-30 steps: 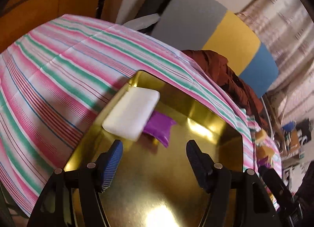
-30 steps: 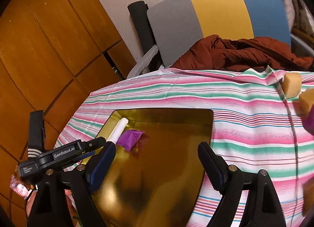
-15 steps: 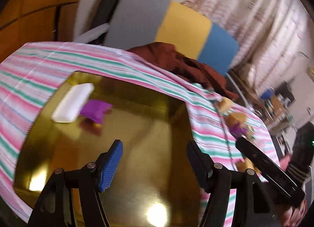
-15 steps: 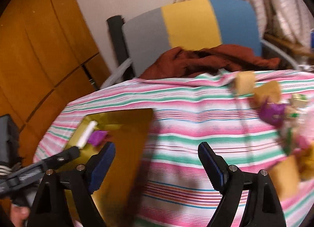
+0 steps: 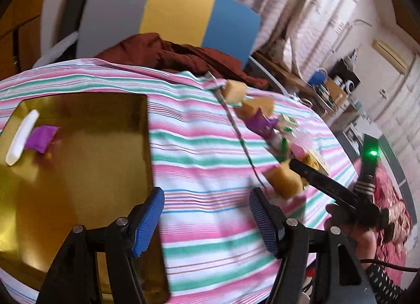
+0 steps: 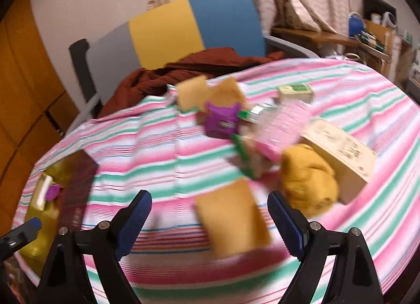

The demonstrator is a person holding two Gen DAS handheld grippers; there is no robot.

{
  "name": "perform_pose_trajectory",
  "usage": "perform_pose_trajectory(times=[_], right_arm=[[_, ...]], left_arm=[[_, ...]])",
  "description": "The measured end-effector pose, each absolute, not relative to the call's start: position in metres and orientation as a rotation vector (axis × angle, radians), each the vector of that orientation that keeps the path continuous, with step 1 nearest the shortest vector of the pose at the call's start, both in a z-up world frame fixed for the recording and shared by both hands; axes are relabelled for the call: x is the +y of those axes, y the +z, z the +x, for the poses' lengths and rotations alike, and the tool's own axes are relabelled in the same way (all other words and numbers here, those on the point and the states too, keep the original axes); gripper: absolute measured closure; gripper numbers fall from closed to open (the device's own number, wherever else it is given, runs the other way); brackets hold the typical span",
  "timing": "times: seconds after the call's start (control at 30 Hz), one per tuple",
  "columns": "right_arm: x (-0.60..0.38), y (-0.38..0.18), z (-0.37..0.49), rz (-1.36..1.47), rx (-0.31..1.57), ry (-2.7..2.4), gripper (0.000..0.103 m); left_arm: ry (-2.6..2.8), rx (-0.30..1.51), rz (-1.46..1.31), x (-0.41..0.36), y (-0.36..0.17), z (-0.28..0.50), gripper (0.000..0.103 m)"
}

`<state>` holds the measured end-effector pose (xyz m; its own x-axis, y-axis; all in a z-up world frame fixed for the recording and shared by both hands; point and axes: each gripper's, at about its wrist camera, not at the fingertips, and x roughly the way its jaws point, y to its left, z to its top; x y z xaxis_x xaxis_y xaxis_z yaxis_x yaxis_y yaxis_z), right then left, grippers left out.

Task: Organize objects
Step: 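Release the white sponge and purple packet into the tray, withdraw both tools, then grasp the yellow sponge with the left tool while the right tool grasps the yellow sock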

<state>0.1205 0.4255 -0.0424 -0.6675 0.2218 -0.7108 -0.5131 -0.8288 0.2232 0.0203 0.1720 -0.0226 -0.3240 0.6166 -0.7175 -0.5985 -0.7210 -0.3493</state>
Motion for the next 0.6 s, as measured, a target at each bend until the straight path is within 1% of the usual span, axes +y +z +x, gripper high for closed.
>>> perform_pose_trajectory(times=[0.07,0.17,0.37,0.47,0.5,0.6], right_arm=[[0.434,-0.053,0.123,-1.016,0.582,2.444,0.012],[0.436,-0.066,0.124,-1.045,0.65,2.438,0.012],[0.408,-0.064,0.124,-1.082,0.786,2.639,0.011],[0.412,-0.052,0.141,-0.971,0.731,2.661,0.011],[0.419,-0.046,0.15,-0.909,0.675,2.637,0.011],[0.439,-0.042,0.163,-0.855,0.532,2.513,0.013]], left_arm=[[2.065,-0.003,-1.15,0.179,-0.025,0.026,0.035],[2.05,0.017,-1.16,0.186,-0.028,0.031,0.035],[2.043,0.034,-1.173,0.195,-0.028,0.034,0.035],[2.038,0.046,-1.177,0.2,-0.03,0.036,0.035],[2.032,0.052,-1.18,0.202,-0.031,0.037,0.035],[2.015,0.06,-1.186,0.208,-0.034,0.039,0.035]])
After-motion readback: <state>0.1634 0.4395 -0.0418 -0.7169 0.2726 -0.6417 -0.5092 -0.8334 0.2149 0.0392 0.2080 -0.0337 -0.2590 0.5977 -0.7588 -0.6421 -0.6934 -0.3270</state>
